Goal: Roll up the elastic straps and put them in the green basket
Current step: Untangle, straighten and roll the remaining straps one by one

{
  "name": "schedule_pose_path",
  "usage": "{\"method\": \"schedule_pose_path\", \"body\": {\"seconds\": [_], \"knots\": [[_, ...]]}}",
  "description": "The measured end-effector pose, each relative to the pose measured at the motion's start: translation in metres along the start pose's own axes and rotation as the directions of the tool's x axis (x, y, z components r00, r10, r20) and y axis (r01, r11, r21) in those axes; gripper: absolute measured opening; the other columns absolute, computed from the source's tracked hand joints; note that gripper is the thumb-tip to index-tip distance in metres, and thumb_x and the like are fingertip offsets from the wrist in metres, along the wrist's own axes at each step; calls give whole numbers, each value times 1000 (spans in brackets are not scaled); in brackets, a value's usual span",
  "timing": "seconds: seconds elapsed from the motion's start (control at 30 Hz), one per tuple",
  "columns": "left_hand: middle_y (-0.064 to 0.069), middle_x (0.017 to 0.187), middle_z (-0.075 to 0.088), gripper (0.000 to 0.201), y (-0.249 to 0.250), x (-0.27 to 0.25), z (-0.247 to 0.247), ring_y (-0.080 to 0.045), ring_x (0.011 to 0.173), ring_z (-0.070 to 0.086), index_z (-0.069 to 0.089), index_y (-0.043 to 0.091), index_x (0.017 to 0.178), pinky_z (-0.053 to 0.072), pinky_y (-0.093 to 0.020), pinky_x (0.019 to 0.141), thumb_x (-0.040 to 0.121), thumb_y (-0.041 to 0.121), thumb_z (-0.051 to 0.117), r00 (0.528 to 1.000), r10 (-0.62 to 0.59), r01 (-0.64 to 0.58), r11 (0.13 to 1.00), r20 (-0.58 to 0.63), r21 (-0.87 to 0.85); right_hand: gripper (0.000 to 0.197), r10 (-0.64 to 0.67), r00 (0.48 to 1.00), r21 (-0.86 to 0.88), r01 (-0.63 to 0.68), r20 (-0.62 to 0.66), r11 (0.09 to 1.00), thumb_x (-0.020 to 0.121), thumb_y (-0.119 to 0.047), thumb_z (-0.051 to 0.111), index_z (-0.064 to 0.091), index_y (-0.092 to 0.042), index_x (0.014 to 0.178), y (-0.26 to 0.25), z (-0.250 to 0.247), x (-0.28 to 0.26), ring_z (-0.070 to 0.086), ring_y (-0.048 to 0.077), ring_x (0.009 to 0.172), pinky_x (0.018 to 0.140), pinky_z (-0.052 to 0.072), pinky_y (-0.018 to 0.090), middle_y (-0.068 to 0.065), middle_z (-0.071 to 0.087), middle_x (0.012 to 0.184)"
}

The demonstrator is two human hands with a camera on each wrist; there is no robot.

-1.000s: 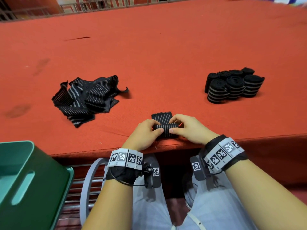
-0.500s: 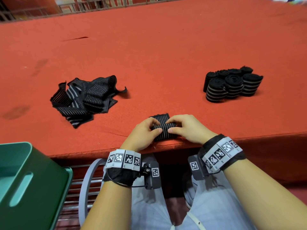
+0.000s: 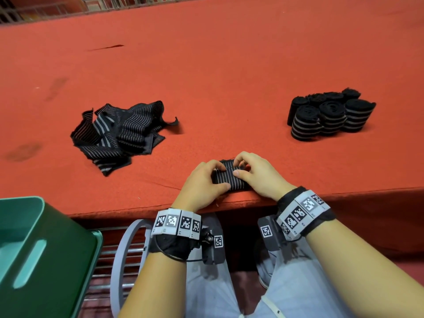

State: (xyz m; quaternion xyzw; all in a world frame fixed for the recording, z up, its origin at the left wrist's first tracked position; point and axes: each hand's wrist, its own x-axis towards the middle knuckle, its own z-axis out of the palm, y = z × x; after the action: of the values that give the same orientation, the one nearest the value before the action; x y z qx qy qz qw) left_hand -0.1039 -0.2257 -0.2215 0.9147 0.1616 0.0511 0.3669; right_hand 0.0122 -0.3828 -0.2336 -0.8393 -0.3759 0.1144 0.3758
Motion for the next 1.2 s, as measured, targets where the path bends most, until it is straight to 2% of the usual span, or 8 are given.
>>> {"method": "schedule_pose_path", "body": {"seconds": [0.17,0.33,0.43,0.53,0.73,1.0,1.1,1.2], "knots": [[12,114,47,62,-4,4,1,-10,99,53,58,30,123,48,-34,93,68,24,86,1000,-3,3,999,8,42,7,-43,999,-16,42,-21,999,93,-27,64,64,-27,100,1,0,7,53,8,96,88,43,31,-7,57,103],[13,119,48,57,-4,5,-3,-6,98,51,60,20,130,43,-27,92,77,26,81,1000,27,-28,998,16,53,65,-81,967,-51,96,241,994,77,-30,81,54,-22,136,3,-11,1,47,3,110,98,36,21,-9,46,127],[11,121,49,61,0,5,-7,-8,105,52,58,22,132,42,-26,94,76,24,81,998,17,-21,997,52,75,68,-68,972,-89,90,225,992,77,-26,82,53,-21,138,3,-9,3,48,8,116,102,37,25,-7,48,129],[6,120,55,55,4,7,-13,-14,106,56,56,24,131,44,-30,96,79,21,77,997,-7,1,997,83,79,54,-45,978,-96,66,204,993,79,-23,79,56,-24,128,-4,-12,8,52,11,109,96,39,27,-5,56,119],[4,100,65,36,4,8,-22,-12,74,64,52,33,113,56,-34,77,86,20,72,991,-43,55,995,131,-88,28,23,967,-29,-16,254,999,85,-28,73,56,-30,107,-8,-20,14,61,16,85,76,48,29,-6,64,97],[0,110,53,22,1,40,-27,-18,93,59,61,19,113,51,-39,89,96,32,61,982,-105,111,993,155,-31,22,62,959,-30,-56,278,998,95,-33,63,65,-14,106,-1,-21,46,55,7,69,68,43,26,1,59,94],[0,102,64,23,-4,53,-28,-16,87,62,61,19,115,53,-39,85,98,35,56,973,-132,141,989,190,-34,26,109,942,-9,-112,319,994,98,-34,58,66,-11,108,0,-19,59,58,14,62,56,48,30,3,62,78],[4,97,64,22,-8,60,-25,-13,83,61,57,25,118,51,-33,75,99,35,54,974,-151,163,985,167,-56,20,151,943,48,-172,296,984,98,-33,58,62,-19,112,3,-14,67,58,14,61,45,47,26,5,64,85]]}}
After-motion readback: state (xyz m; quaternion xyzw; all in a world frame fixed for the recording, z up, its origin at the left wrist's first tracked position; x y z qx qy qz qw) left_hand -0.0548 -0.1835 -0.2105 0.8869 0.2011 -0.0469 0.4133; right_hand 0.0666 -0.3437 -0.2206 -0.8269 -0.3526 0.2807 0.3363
